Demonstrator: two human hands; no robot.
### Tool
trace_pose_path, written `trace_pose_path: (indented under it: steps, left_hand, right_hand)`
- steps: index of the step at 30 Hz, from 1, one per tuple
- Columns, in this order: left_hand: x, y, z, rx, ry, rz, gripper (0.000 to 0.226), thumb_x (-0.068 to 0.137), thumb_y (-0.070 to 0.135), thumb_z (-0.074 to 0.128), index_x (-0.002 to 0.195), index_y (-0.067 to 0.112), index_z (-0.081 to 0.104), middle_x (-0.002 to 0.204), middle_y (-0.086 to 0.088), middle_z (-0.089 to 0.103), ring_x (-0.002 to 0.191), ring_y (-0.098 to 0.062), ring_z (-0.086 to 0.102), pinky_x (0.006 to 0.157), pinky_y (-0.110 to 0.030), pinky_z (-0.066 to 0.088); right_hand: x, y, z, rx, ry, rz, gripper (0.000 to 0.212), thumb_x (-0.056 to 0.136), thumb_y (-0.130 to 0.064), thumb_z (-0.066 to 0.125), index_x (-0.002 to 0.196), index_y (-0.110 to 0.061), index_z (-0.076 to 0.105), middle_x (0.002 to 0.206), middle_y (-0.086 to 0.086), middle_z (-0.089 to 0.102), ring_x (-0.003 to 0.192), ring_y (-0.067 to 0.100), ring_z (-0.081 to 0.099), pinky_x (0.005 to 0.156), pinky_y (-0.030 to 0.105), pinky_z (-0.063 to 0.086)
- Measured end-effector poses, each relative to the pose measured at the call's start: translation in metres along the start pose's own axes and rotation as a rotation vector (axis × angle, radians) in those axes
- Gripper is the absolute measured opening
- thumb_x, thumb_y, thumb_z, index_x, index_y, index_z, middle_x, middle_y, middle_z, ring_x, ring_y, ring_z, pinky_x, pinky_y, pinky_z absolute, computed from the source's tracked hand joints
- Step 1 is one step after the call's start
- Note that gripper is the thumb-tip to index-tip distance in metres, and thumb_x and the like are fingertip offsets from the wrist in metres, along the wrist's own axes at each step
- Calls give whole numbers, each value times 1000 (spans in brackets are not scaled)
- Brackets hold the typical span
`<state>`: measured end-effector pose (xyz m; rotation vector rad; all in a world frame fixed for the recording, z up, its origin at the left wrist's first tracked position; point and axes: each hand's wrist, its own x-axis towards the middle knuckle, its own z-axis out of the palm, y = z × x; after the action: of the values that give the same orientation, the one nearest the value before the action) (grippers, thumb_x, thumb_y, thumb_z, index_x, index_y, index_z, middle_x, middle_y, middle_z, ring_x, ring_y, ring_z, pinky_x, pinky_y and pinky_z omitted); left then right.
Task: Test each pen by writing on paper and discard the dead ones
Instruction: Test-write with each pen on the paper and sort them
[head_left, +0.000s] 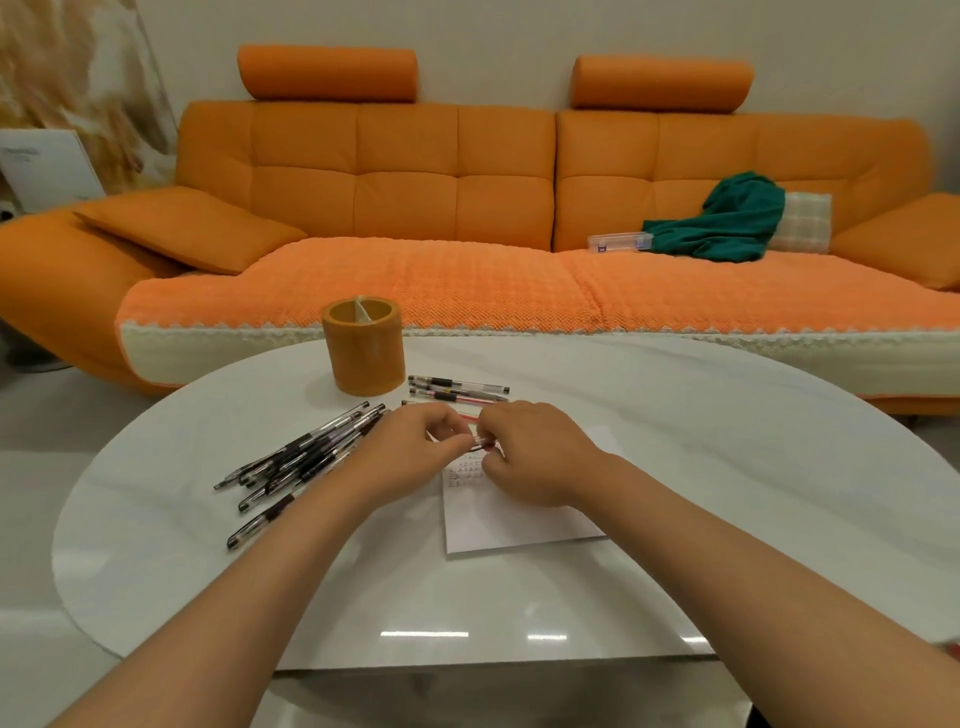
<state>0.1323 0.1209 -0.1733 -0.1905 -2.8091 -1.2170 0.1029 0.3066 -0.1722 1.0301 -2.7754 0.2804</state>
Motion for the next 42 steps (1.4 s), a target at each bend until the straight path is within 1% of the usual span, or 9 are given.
trace_pose_path:
  steps: [6,14,24,28,31,34,37,40,42]
  left_hand:
    - [4,11,8,-150,-163,-58,9,86,31,75,84,23,79,81,8,76,80,-6,70,79,-32,56]
    - [12,-4,-2,260,-77,13,8,93,31,67,99,35,71,96,19,62,87,-3,59,76,-25,52]
    - [16,-9,4,345,-155,55,18,88,39,72,105,35,67,97,13,57,84,-4,53,67,-22,41]
    - [16,-11,4,331,-167,49,14,92,27,67,105,34,65,98,10,57,80,-4,52,65,-20,40]
    - [16,-13,3,308,-175,28,15,90,32,71,103,34,65,100,10,56,83,-5,53,67,-22,42]
    - [17,-14,3,272,-176,-13,26,83,43,77,106,34,67,101,11,56,86,-5,55,68,-24,43]
    - [18,-16,3,239,-186,-31,27,82,44,77,106,34,67,101,11,57,89,-6,57,74,-25,48]
    - [19,-19,3,235,-184,-27,27,81,45,77,105,36,68,100,13,57,89,-4,57,74,-24,48]
    - [20,-21,3,236,-184,-28,27,81,46,77,104,36,68,100,13,57,88,-3,56,72,-24,46]
  right_hand:
    - [-3,5,8,-169,49,4,67,79,-81,39,55,-19,45,49,-2,45,52,17,44,52,33,18]
    - [-9,-1,18,-176,79,-39,54,80,-59,49,50,-19,27,43,-2,22,46,17,21,48,30,19]
    - [-6,1,13,-145,63,-66,62,77,-80,43,57,-21,45,53,-4,49,52,15,44,48,30,27]
    - [-7,4,9,-62,115,-118,20,84,-40,65,93,-23,59,92,-5,60,66,20,52,52,30,31]
    - [-4,6,11,41,181,-125,41,75,2,59,111,-17,57,114,3,54,61,24,49,43,33,32]
    - [0,1,3,244,344,-110,34,78,1,52,109,-14,57,113,3,51,69,21,55,50,39,45]
    - [0,-5,-2,330,447,-70,21,91,-21,43,105,-17,59,97,-2,56,82,17,56,67,36,47]
    - [-2,-7,2,540,354,100,29,99,-30,34,92,-22,61,73,-7,62,68,8,61,61,37,48]
    - [-3,-4,4,866,233,218,29,100,-19,37,86,-16,62,63,-3,59,56,8,57,53,33,42]
